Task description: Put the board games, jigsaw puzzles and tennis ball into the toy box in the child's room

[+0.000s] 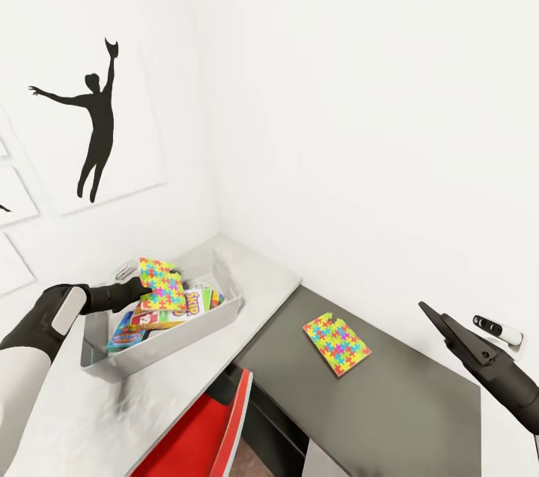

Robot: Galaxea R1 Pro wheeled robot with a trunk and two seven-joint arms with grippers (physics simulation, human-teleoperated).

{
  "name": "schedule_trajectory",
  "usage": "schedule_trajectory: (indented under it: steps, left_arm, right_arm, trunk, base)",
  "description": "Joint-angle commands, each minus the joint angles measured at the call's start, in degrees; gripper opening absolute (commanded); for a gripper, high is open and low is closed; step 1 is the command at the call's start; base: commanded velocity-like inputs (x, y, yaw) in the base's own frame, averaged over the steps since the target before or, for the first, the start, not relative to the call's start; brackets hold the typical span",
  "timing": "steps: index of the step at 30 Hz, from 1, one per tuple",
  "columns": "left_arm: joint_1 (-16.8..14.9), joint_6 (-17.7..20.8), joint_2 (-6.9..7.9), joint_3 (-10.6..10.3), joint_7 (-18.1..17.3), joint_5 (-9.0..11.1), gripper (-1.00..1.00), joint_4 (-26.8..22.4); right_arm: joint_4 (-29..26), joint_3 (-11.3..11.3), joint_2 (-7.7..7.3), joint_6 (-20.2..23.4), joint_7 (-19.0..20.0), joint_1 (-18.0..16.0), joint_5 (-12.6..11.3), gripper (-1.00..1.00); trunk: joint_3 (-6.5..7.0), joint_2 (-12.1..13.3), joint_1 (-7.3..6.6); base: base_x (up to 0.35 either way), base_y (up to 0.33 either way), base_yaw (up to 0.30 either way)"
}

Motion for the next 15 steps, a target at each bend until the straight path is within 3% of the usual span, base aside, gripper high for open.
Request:
schedule_trajectory:
  steps: [1, 15]
  left_arm:
    - [-0.06, 0.37, -0.02, 0.21, -0.22, -0.1, 1.0, -0.01]
    - [-0.06, 0.4, 0.34, 0.13, -0.44, -0.08, 1.0, -0.01]
  right_arm:
    - [-0.02, -0.03, -0.01, 0.54, 0.1, -0.05, -0.12, 1.0]
    - [0.02, -0.07, -0.02, 0.54, 0.1, -0.05, -0.12, 1.0]
  trunk:
    - [-0.13, -0.13, 0.04]
    - [-0.13, -0.13, 0.04]
  base:
    - [0.0, 0.0, 0.0]
    - [0.0, 0.0, 0.0]
